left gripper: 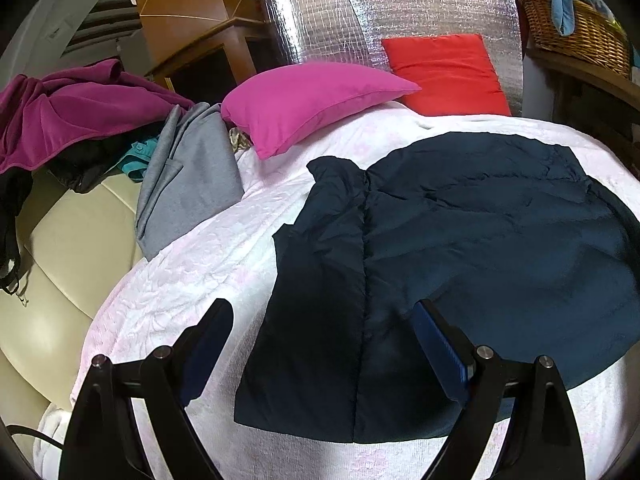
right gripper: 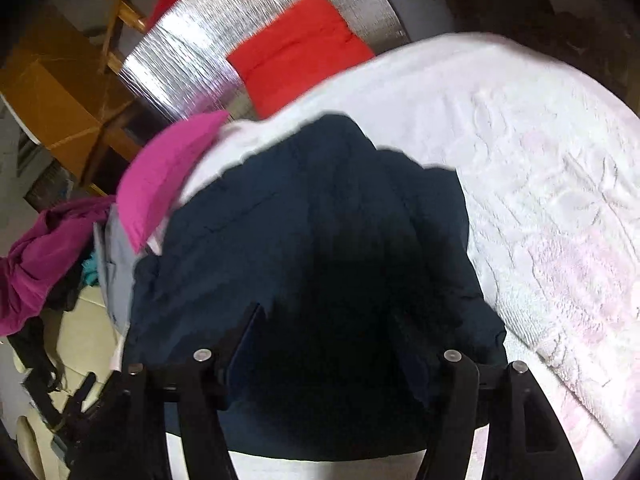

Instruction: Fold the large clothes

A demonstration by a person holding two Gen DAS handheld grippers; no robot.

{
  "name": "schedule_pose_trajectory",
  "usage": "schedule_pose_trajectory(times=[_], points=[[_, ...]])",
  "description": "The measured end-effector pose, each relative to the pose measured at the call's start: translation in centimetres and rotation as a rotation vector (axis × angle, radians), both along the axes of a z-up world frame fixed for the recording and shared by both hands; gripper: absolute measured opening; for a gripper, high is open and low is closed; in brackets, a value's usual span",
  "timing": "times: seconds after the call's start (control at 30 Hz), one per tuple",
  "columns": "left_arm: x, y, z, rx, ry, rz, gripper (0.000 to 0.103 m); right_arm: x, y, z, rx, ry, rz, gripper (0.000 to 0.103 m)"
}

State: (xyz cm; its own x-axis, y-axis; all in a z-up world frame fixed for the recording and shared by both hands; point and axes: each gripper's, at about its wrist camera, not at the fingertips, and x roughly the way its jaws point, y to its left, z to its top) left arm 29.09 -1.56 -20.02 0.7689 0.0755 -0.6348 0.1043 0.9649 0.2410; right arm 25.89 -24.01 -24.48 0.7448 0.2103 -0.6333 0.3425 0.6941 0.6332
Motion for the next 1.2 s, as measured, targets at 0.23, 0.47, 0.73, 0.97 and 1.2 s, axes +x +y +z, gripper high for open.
schedule_pose_trajectory(times=[0.23,0.47,0.73,0.97,1.2], points=[[0.1,-0.3,-0.2,0.017,0.003,-0.004,0.092,1.3,1.3,0.3,0.029,-0.02,0.049,0.068],[0.1,-0.4,-0.4,0.023,0.005,0.001,0.092,2.7,3.0,-0.7,-0.023,0.067,0.102,0.07],[0.2,0.0,-0.4,0.02,0.005,0.007,0.092,0.9,1.5,0.9,0.011,-0.043,0.058,0.07],[0.6,0.4,-0.4,0.021,0.01,0.015,0.092,-1.0,-1.9,2.0,0.005,-0.089,-0.08,0.072],[1.1,0.8,-0.5,0.018,0.012,0.024,0.092,-1.9,-5.1,1.0,0.058,-0.052,-0.142,0.073]])
